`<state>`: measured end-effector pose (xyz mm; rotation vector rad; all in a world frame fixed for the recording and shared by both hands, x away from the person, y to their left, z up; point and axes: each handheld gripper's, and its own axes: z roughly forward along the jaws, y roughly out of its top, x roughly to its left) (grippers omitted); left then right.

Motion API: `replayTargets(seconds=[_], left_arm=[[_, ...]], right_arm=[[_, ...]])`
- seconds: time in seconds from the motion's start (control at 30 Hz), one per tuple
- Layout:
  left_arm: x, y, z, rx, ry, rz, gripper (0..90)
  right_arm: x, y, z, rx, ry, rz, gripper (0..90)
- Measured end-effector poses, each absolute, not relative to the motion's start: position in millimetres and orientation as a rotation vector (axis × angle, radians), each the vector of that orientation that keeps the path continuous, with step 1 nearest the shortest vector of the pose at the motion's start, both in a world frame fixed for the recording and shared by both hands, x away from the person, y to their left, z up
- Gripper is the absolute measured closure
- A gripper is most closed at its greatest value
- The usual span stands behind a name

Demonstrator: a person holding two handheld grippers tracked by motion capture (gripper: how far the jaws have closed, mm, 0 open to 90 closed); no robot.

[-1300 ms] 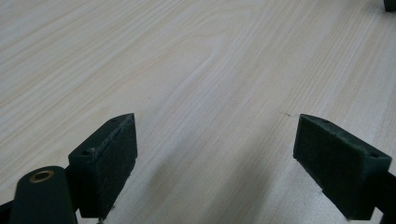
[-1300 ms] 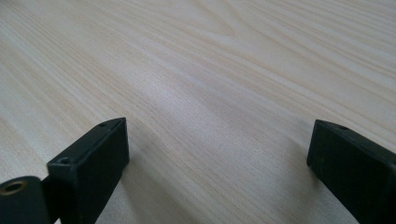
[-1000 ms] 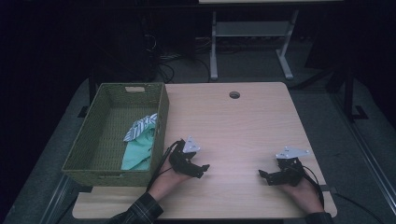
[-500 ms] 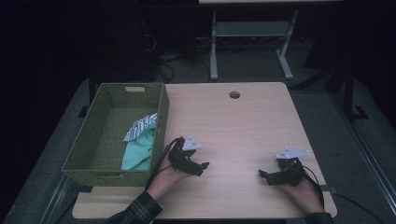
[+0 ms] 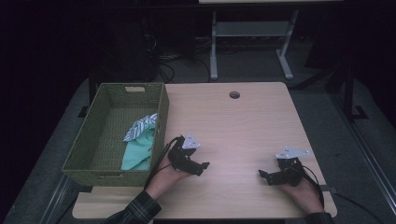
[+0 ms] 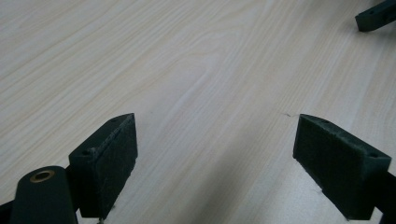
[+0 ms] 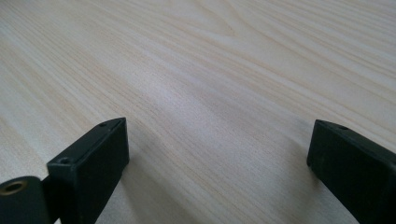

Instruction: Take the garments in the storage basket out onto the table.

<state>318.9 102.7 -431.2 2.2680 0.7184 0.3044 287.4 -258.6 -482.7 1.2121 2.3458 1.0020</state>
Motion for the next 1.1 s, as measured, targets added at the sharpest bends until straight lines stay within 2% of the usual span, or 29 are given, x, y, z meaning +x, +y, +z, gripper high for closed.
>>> replayTargets(seconds=[1.1], left_arm=[[321.4, 102.1, -407.2, 2.281, 0.691, 0.288, 13.7]], right_arm=[[287.4, -258.6, -482.7, 1.212, 2.346, 1.002, 5.3]])
